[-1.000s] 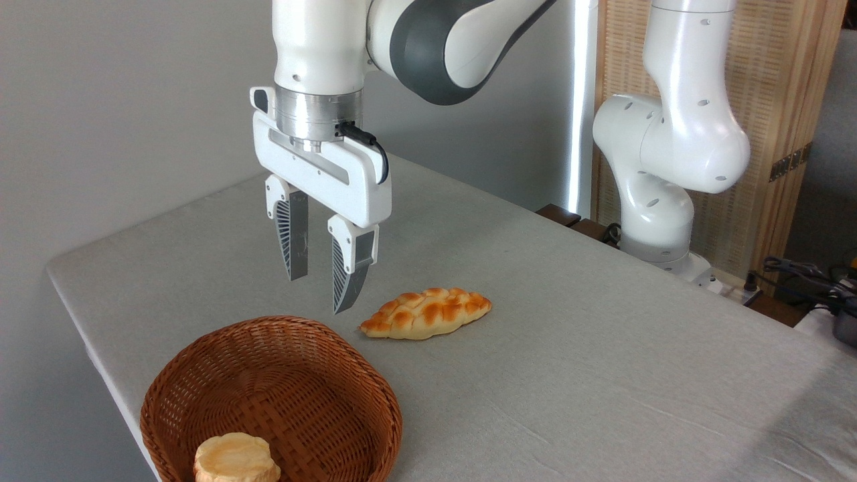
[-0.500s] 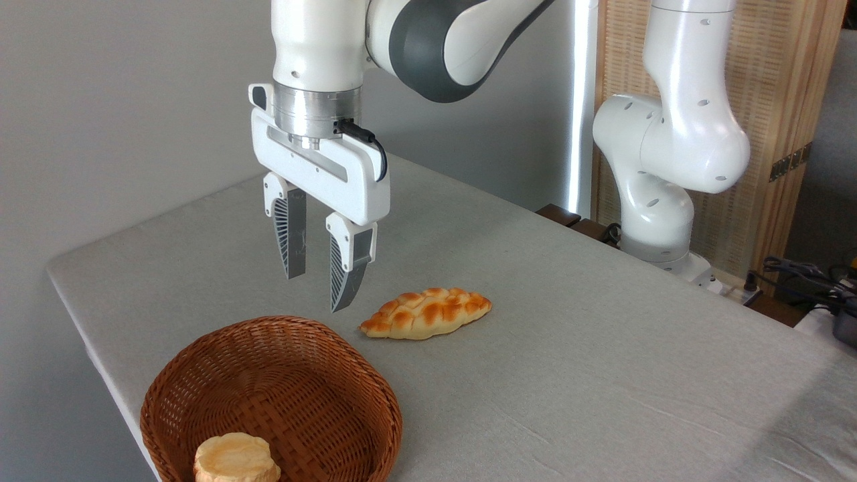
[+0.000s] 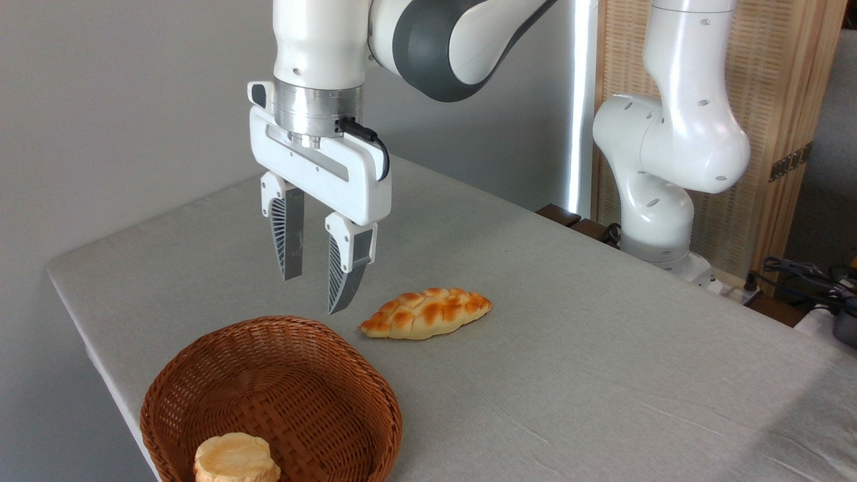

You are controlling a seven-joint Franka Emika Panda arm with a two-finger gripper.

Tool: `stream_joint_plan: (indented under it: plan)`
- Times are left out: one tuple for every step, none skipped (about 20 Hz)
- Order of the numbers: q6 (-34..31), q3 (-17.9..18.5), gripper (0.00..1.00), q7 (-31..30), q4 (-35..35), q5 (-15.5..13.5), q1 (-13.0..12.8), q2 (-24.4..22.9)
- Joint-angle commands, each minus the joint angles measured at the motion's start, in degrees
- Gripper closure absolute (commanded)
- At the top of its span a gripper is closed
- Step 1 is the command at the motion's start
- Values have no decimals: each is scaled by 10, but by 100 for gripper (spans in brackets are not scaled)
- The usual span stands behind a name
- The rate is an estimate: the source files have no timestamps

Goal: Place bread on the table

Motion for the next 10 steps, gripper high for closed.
stream_joint_plan:
  plan:
    - [41, 10, 0, 13, 7, 0, -2, 5]
    - [57, 17, 0, 13, 7, 0, -2, 4]
    - [76, 18, 0, 13, 6, 0, -2, 5]
    - [91, 20, 0, 13, 6, 0, -2, 5]
    - [103, 23, 0, 14, 5, 0, -2, 8]
    - [115, 30, 0, 16, 4, 1, -2, 15]
    - [132, 31, 0, 21, 3, 1, -2, 22]
    - [144, 31, 0, 22, 3, 1, -2, 28]
    - [155, 32, 0, 23, 3, 2, -2, 32]
    - [167, 41, 0, 28, 3, 12, -2, 39]
